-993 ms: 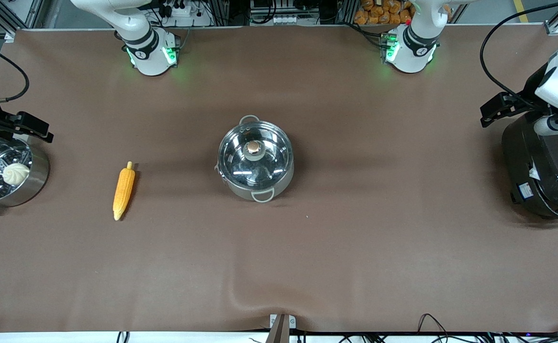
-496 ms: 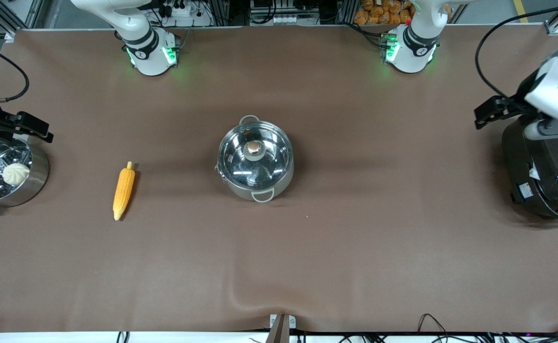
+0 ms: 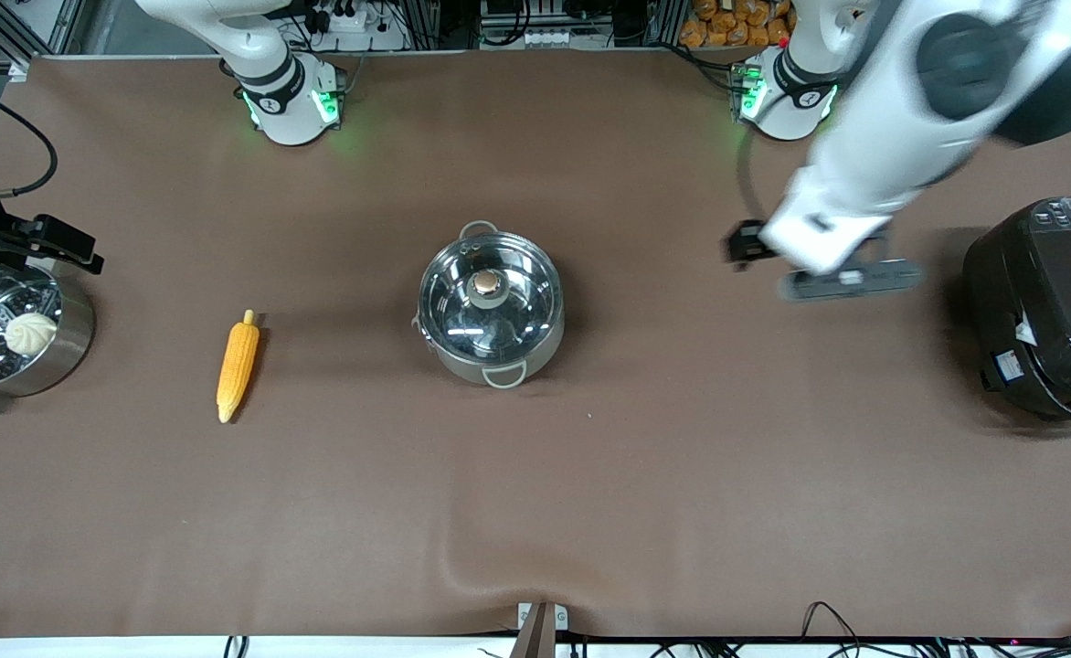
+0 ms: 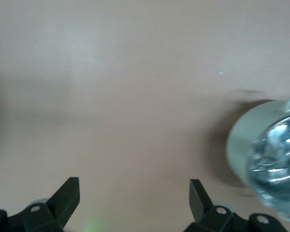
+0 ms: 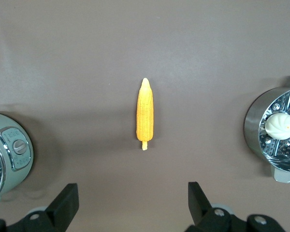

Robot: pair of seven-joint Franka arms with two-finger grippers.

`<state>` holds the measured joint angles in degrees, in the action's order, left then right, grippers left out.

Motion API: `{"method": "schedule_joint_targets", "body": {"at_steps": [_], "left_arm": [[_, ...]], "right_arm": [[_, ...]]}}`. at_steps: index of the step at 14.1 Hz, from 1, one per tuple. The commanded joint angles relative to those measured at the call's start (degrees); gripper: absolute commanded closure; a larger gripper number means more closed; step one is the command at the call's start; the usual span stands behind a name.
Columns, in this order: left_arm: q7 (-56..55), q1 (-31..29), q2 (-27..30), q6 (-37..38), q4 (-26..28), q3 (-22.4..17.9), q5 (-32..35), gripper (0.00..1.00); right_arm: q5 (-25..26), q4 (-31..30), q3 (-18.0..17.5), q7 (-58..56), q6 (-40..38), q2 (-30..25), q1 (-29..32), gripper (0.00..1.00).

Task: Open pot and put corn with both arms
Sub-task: 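Reach the left gripper to the lid knob while the right gripper reaches the corn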

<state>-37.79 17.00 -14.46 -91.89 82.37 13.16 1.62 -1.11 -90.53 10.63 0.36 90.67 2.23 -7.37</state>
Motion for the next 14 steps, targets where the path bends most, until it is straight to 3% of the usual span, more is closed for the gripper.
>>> {"method": "schedule_joint_targets", "body": {"at_steps": [1,5,11,14], "left_arm": [[-9.99,6.17,-7.93,-1.35,-8.01,-0.24,-0.83,0.00],[-28.43,17.07,-15.83,-11.71,-10.38,-0.67,-0.75,0.00],[-39.36,22.63,-23.76,-18.40,-13.91,-1.11,-0.66,0.00],[-41.58,26.67,-24.65,-21.05,-13.91,-4.88,-0.74,0.00]], "right_arm": [[0.41,1.23,-0.09,-0.01,-0.85,1.19,0.25,0.00],[-0.29,1.06,-0.09,-0.19,1.77,5.84,0.52,0.00],[-0.29,-0.09,-0.17,-0.45,12.06,14.90,0.08,0.00],[-0.29,-8.05,-0.35,-0.54,23.54,15.79,-0.62,0.00]]}}
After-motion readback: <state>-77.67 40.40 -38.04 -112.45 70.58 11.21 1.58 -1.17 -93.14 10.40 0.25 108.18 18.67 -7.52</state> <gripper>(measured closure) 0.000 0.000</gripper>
